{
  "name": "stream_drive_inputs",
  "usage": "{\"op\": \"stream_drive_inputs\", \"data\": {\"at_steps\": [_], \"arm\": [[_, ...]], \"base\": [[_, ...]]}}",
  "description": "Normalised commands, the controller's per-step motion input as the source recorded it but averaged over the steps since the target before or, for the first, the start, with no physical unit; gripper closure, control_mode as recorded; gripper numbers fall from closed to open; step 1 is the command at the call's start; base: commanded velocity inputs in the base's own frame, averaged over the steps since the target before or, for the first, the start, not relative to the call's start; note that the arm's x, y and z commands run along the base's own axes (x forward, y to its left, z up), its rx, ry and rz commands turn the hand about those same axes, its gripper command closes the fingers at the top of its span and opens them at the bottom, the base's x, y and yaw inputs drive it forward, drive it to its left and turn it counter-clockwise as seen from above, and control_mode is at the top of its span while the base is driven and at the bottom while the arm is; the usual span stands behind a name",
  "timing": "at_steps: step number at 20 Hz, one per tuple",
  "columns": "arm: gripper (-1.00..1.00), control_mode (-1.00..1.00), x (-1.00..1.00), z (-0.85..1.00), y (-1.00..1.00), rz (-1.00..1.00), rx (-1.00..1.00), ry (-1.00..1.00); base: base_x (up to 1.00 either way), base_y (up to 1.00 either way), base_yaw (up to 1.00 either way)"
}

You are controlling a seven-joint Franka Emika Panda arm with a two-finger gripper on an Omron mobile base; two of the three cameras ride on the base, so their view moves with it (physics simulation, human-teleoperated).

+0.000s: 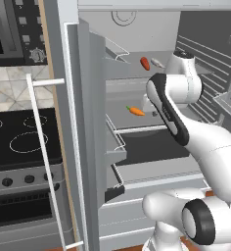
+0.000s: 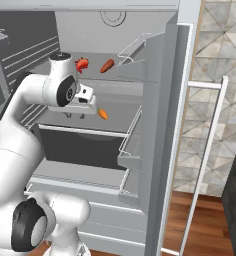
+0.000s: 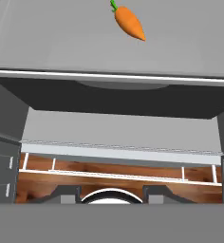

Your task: Place one carrot and one fish in each tupperware on the nearby counter, to pack two identical lunches.

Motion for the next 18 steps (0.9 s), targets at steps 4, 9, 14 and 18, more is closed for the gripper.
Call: {"op": "stream_drive_inputs", "data": {"at_steps": [4,9,14,18], "arm": [[-1.00,-1.00,-0.06,-0.02,-0.01,0.00,0.00,-0.02],[-1.00,-1.00,-0.29,0.14,0.02,0.00,0.00,-0.24],[-1.00,-1.00,-0.34,0.32,0.07,0.00,0.00,-0.42],[-1.00,-1.00,-0.03,0.47,0.24,0.00,0.00,-0.39]], "base": [[0.00,0.00,0.00],[0.00,0.00,0.00],[0.00,0.00,0.00],[0.00,0.00,0.00]]}}
